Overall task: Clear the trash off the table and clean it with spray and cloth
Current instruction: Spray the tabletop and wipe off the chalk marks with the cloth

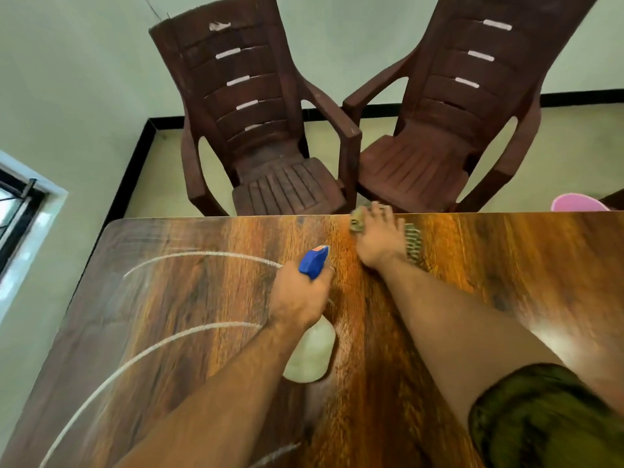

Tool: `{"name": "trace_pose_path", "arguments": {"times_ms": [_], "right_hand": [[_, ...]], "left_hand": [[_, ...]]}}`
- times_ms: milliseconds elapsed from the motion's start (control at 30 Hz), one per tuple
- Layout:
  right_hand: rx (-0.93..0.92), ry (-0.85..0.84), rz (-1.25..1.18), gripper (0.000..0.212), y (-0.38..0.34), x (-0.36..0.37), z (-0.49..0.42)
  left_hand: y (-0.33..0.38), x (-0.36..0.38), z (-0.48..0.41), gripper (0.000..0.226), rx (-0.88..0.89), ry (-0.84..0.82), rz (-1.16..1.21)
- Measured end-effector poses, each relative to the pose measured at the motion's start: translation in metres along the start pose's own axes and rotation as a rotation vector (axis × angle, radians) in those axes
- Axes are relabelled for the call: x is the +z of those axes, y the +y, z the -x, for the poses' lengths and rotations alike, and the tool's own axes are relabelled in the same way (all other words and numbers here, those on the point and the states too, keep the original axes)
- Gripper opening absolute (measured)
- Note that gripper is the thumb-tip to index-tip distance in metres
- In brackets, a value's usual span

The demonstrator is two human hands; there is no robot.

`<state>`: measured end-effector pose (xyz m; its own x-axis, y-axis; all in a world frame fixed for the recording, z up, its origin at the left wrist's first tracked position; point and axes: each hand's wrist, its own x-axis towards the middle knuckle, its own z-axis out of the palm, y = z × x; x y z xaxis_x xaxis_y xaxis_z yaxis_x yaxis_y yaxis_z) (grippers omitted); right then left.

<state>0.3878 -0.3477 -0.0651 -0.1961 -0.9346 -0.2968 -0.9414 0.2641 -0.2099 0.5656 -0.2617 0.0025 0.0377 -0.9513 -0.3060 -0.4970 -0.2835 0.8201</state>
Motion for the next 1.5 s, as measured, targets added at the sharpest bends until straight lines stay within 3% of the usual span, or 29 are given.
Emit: {"name": "trace_pose_path", "arguments": {"times_ms": [133, 233, 300, 433, 467, 500, 567, 667, 733, 800, 967, 1100, 1300, 1500], "right_hand": [[-0.589, -0.126, 0.165, 0.064, -0.039, 0.017, 0.029], [-0.805, -0.143, 0.169, 0.066, -0.013, 0.017, 0.039], [-0.659, -0.064, 0.150, 0.068, 0.012, 0.013, 0.031], [0.212, 0.109, -0.048, 0.067, 0.015, 0.014, 0.045], [0.323, 0.103, -0.097, 0.068, 0.001, 0.017, 0.056], [0.313, 0.096, -0.088, 0.069, -0.015, 0.024, 0.069], [-0.006, 0.070, 0.009, 0.069, -0.049, 0.046, 0.104], [-0.687, -0.094, 0.123, 0.062, -0.077, 0.074, 0.170], [-0.902, -0.100, 0.145, 0.053, -0.068, 0.083, 0.202], [-0.813, -0.078, 0.097, 0.062, -0.050, 0.083, 0.227], [-0.138, 0.020, -0.060, 0.063, -0.008, 0.094, 0.303], [0.152, 0.022, -0.136, 0.064, -0.032, 0.118, 0.373], [0.198, -0.025, -0.127, 0.067, -0.107, 0.159, 0.467], [0.239, -0.043, -0.173, 0.063, -0.097, 0.171, 0.530]], "left_hand": [[0.006, -0.009, -0.004, 0.031, 0.016, 0.021, -0.003], [0.008, -0.016, -0.002, 0.018, 0.053, 0.045, -0.036], [0.006, -0.021, 0.001, 0.021, 0.039, 0.048, -0.015], [-0.001, -0.033, 0.019, 0.025, -0.003, 0.052, -0.012], [-0.003, -0.036, 0.026, 0.024, 0.013, 0.048, -0.040], [-0.007, -0.039, 0.032, 0.025, 0.022, 0.047, -0.056], [-0.014, -0.047, 0.045, 0.027, 0.014, 0.053, -0.064], [-0.028, -0.057, 0.067, 0.027, -0.005, 0.048, -0.066], [-0.038, -0.065, 0.087, 0.030, 0.010, 0.023, -0.116], [-0.051, -0.076, 0.108, 0.031, 0.021, 0.004, -0.128], [-0.096, -0.107, 0.151, 0.031, 0.005, -0.103, -0.127], [-0.127, -0.139, 0.193, 0.018, 0.069, -0.227, -0.156], [-0.162, -0.174, 0.247, 0.023, 0.167, -0.377, -0.271], [-0.207, -0.195, 0.310, 0.030, 0.193, -0.524, -0.367]]}}
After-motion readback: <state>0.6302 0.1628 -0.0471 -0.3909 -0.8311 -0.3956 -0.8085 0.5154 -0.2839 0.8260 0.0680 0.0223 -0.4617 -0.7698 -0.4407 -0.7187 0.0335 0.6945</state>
